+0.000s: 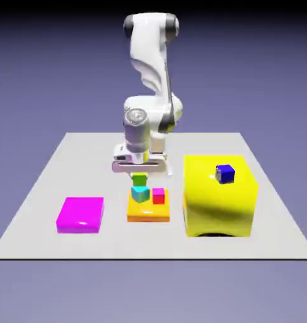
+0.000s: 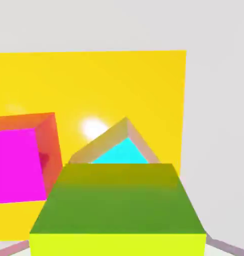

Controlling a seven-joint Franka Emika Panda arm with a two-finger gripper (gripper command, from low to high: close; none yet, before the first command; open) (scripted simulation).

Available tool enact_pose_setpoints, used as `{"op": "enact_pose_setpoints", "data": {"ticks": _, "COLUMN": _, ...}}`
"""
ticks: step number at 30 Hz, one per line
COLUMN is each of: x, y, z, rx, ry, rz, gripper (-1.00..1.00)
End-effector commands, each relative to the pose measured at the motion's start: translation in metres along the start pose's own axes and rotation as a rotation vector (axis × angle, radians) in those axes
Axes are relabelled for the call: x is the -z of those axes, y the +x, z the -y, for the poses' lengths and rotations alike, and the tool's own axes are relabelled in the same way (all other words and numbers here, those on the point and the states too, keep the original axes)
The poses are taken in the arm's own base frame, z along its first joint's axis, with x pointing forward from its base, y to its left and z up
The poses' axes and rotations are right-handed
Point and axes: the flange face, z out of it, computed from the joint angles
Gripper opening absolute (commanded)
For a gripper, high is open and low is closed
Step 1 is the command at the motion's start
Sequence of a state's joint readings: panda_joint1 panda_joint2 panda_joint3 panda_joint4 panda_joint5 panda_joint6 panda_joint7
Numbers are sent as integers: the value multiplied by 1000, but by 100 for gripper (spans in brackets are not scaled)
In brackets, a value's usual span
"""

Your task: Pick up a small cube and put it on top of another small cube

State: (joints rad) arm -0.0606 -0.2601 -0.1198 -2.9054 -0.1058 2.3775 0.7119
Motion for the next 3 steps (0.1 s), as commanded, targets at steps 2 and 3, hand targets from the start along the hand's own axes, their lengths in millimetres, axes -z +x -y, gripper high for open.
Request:
{"op": "enact_pose_setpoints", "data": {"ticks": 2, "x": 12, "y": 0, "z": 0, "rx": 0, "ry": 0, "rz": 0, "gripper": 100}}
{"op": "enact_pose_setpoints", "data": {"ticks": 3, "x": 23, "y": 0, "z": 0, "rx": 0, "ry": 0, "rz": 0, "gripper": 100}}
